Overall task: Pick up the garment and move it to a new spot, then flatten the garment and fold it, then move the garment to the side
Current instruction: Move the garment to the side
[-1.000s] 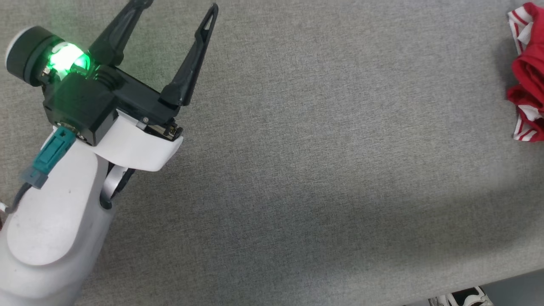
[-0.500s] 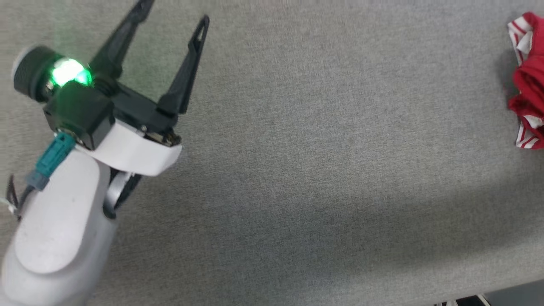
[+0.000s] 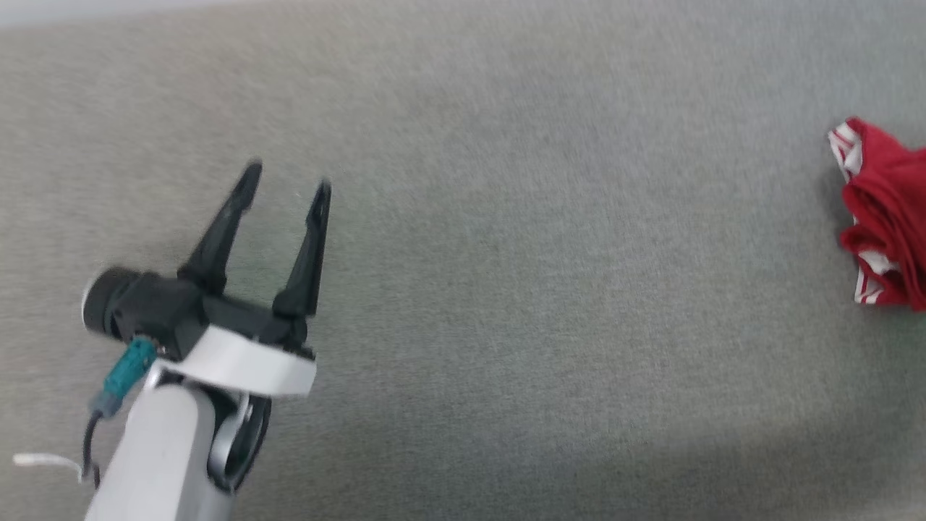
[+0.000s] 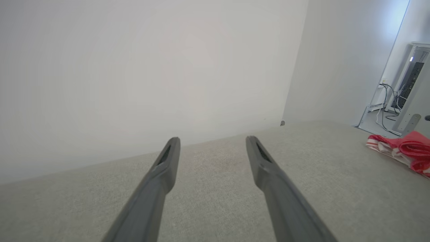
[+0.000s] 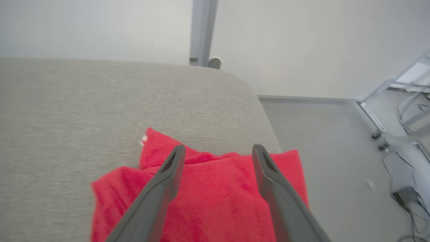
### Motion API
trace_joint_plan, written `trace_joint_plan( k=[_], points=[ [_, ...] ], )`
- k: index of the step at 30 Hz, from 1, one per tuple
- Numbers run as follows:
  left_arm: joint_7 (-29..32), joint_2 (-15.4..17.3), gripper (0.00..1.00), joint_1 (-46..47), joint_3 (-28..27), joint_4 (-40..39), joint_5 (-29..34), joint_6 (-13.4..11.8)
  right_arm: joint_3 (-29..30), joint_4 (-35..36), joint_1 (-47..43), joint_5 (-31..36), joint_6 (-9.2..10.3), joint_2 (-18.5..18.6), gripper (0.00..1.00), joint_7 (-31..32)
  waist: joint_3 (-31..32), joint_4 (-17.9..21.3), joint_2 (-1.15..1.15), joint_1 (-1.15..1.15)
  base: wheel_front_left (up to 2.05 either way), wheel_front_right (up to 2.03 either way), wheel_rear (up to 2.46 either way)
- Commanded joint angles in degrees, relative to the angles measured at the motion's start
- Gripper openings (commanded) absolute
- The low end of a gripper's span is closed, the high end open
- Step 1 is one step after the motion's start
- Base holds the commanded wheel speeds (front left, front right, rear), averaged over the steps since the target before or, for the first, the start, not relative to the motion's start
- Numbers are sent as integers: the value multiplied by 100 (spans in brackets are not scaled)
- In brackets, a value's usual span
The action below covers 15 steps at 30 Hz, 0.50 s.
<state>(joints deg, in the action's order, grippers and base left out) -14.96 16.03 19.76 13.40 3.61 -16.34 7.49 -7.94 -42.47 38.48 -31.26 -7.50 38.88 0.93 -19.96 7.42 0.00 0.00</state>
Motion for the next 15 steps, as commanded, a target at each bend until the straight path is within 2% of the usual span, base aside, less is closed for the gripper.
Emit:
trace_joint_plan(
  k=[1,6,15],
  points=[
    [-30,-64,100,-254,-81,52,4,-6,-81,112,-175,-33,3,-102,100,-92,464,-300,0,0,0,0,0],
    [-30,-285,100,-854,-363,202,31,-6,-328,467,-645,-39,3,-432,100,-374,820,-555,0,0,0,0,0],
    [-31,-476,100,-1592,-785,516,42,-6,-614,979,-1433,60,3,-1028,100,-852,1364,-970,0,0,0,0,0]
  ],
)
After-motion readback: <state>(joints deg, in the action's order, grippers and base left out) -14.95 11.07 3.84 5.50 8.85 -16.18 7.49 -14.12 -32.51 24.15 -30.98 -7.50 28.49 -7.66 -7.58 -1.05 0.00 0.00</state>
